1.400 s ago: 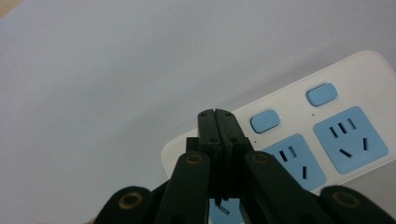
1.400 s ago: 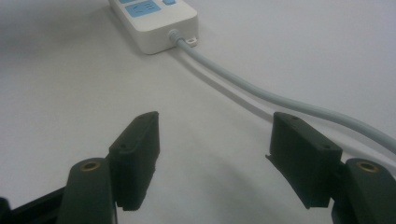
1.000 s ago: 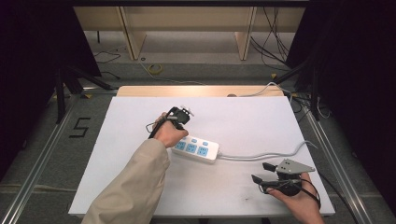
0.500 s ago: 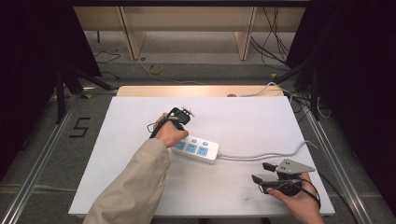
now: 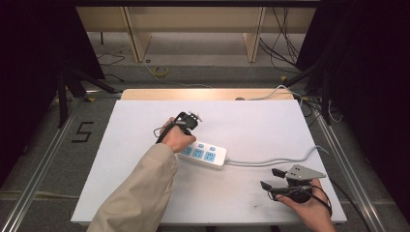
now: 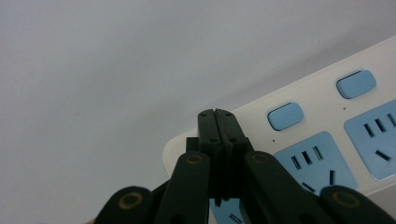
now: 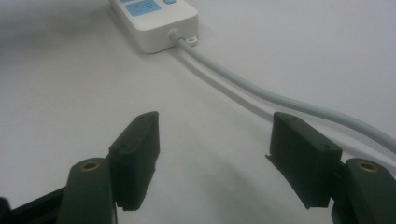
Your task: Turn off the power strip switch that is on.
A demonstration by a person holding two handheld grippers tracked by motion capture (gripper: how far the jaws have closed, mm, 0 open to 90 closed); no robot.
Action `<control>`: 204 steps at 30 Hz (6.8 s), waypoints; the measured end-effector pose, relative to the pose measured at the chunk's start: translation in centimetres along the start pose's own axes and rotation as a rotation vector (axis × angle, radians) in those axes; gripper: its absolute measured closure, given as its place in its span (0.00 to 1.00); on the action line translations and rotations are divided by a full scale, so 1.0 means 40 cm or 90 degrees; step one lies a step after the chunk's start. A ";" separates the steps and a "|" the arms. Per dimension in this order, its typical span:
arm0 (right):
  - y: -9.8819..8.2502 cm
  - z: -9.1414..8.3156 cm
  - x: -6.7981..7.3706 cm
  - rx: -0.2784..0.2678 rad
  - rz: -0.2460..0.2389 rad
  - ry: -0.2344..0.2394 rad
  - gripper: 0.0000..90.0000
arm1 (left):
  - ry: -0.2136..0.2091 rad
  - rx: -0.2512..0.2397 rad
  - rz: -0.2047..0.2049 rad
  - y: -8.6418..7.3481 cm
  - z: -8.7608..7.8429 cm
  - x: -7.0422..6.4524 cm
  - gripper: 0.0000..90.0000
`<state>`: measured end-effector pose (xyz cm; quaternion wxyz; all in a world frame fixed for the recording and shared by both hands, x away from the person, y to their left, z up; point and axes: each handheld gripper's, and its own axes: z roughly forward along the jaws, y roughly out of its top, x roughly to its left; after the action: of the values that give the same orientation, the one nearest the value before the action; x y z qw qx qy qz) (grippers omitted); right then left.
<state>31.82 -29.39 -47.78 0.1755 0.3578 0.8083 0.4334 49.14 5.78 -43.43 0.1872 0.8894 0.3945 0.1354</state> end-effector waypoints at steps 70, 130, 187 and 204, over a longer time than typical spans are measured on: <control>0.002 -0.001 0.004 0.001 -0.003 0.002 0.38 | 0.016 0.057 0.018 0.020 0.012 -0.018 1.00; 0.000 0.001 0.002 0.005 0.000 0.001 0.38 | 0.023 -0.037 -0.008 0.004 -0.073 0.010 0.93; 0.001 0.002 0.005 0.003 -0.002 -0.001 0.38 | 0.016 -0.210 -0.008 -0.267 -0.198 0.013 0.27; 0.000 0.005 0.004 0.005 0.001 0.001 0.38 | 0.013 -0.234 -0.028 -0.395 -0.177 -0.001 0.24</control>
<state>31.82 -29.18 -47.88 0.1730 0.3591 0.8097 0.4307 36.08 17.12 -44.08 0.3457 0.8299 0.3844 0.2101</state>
